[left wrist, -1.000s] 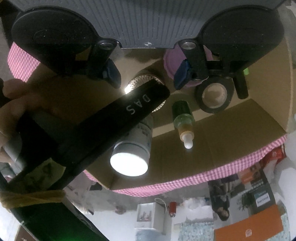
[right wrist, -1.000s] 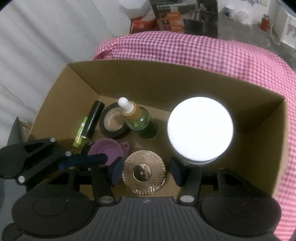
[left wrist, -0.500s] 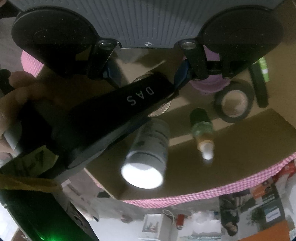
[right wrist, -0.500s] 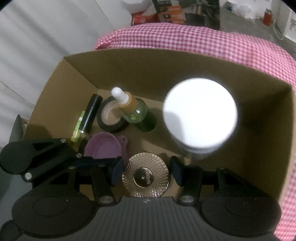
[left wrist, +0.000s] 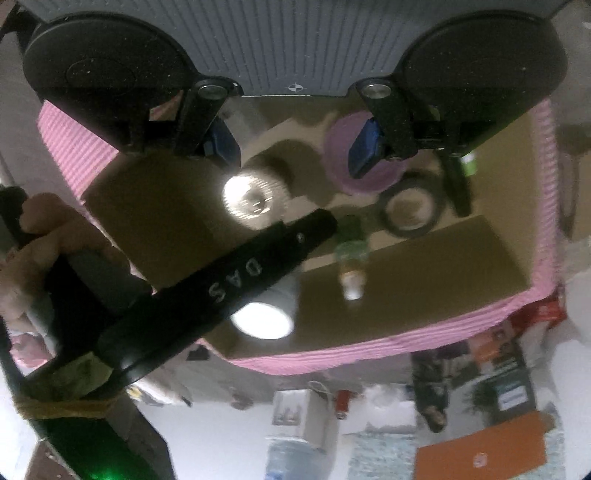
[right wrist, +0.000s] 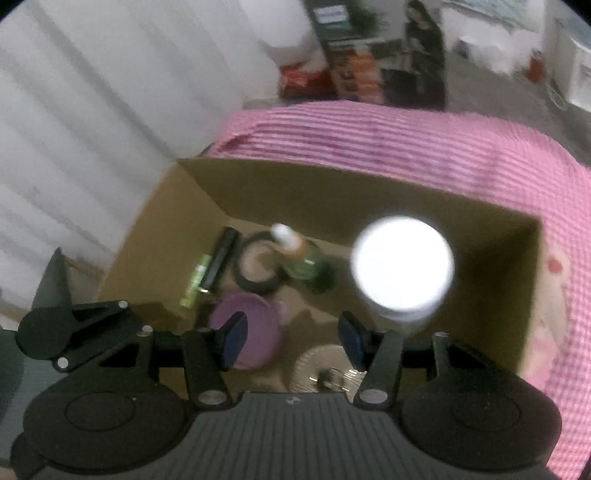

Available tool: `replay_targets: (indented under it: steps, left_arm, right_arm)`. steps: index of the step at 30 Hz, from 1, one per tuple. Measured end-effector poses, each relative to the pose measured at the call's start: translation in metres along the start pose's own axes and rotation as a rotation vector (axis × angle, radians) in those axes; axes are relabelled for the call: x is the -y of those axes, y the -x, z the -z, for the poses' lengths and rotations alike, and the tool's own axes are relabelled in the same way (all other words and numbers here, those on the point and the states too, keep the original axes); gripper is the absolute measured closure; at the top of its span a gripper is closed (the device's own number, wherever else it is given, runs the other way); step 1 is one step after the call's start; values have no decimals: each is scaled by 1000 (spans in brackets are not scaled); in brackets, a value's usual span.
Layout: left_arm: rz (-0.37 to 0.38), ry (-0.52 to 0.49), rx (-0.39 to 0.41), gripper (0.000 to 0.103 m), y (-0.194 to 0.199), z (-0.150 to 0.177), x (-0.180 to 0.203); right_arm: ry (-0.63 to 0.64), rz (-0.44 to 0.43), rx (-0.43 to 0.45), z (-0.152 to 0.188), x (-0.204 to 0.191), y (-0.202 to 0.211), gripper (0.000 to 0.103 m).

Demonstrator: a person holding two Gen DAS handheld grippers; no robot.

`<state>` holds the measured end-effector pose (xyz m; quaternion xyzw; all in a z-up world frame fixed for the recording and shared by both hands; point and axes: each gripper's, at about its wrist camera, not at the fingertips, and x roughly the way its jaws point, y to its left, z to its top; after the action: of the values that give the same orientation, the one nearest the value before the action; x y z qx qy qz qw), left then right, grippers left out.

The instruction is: Organize rigid objects

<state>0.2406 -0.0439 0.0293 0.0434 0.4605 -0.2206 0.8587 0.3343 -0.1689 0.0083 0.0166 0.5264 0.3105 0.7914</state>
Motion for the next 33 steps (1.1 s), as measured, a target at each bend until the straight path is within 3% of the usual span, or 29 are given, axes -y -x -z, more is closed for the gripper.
replay_targets:
  steps: [5,14,18,26,29,33]
  left_arm:
    - [-13,17,-5,38,9,8,-14]
    - [14,61,14,38,26,18,-31]
    - [19,64,38,38,35,24,-33]
    - [26,81,86,36,52,37,-36]
    - [26,91,103,33,59,41,-40]
    - [11,101,139,20,72,48,-43]
  right_arm:
    - [41,-39,-99,-6,-21,-38,67]
    - [32,-67,-229,-12,-30,-83,71]
    - [40,-29,-284,-6,-28,-97,72]
    - [34,56,-315,5,-18,-80,75]
    - [18,17,-291,3,-18,-69,75]
    - [87,-56,-200,-8,-42,-53,74]
